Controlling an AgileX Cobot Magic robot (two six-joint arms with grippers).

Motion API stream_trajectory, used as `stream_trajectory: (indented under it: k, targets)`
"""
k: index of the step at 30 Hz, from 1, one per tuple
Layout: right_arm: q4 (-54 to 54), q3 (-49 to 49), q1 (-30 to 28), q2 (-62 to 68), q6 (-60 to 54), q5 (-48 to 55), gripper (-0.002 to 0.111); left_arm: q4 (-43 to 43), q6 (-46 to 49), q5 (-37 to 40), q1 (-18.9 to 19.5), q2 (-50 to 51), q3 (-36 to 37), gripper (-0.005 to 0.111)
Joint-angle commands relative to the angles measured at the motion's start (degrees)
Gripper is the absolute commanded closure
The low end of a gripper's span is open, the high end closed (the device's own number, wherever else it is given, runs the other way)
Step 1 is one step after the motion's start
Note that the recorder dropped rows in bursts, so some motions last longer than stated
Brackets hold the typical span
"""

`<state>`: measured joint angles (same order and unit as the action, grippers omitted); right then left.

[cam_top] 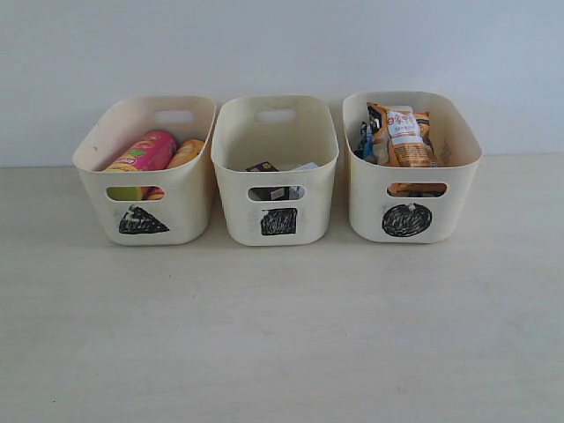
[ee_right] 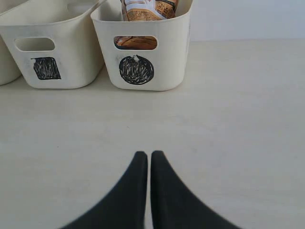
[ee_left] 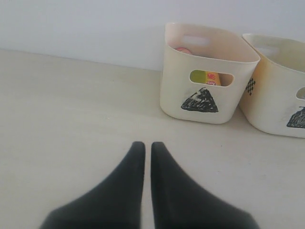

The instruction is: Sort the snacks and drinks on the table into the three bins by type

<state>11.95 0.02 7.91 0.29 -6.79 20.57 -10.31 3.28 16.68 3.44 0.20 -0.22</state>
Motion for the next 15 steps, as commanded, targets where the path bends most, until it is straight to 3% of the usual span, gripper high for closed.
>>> stream_trajectory:
  k: [1, 10, 15]
  targets:
    - [-0.26, -0.02, 0.06, -0.29, 0.26, -0.12, 0.108, -0.33, 0.21, 0.16, 0.17, -0.20, 0.22, 0.103]
    - [-7.33, -0.02, 0.06, -0.29, -2.61, -1.02, 0.108, -0.33, 0.21, 0.16, 0.17, -0.20, 0.22, 0.103]
    - [-14.67, -0.02, -0.97, -0.29, 6.79, -0.68, 0.108, -0.33, 0.21, 0.16, 0.17, -0.20, 0.22, 0.103]
